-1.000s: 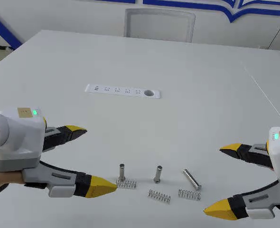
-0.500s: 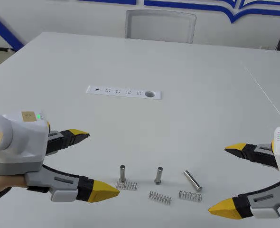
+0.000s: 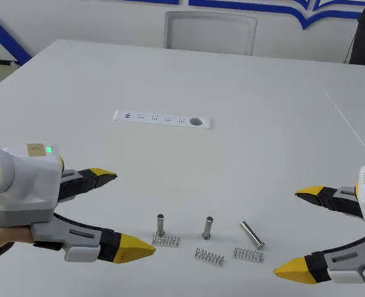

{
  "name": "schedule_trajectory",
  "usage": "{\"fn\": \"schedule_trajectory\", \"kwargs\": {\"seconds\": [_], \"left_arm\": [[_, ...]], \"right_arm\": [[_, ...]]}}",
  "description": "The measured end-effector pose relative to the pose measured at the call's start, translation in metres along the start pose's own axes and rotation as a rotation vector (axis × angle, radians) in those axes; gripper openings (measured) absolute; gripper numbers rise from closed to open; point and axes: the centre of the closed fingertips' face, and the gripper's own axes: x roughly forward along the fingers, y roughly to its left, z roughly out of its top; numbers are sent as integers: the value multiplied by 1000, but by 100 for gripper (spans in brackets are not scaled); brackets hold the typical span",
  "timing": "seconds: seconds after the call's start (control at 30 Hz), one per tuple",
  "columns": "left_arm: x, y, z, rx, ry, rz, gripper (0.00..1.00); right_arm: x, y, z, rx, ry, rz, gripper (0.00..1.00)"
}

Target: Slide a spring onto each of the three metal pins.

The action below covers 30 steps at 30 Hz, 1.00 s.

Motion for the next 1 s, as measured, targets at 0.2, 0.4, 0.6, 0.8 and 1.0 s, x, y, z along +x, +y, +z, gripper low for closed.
{"fn": "schedule_trajectory", "kwargs": {"seconds": [0.2,0.4,0.6,0.8,1.0], "left_arm": [[2,1,-3,-4,1,5,99],[5,2,-8,-17,2,9,99],[7,4,-9,-33,-6,13,99],[10,4,-11,-39,-2,11,98],[10,6,-14,-44,3,15,98]], "right_arm": [[3,-3,1,1,-1,5,90],[5,-7,-3,10,13,8,90],[10,-8,-5,25,17,7,86],[18,-16,-2,95,-31,-1,78],[22,-25,0,114,-33,-32,71]]}}
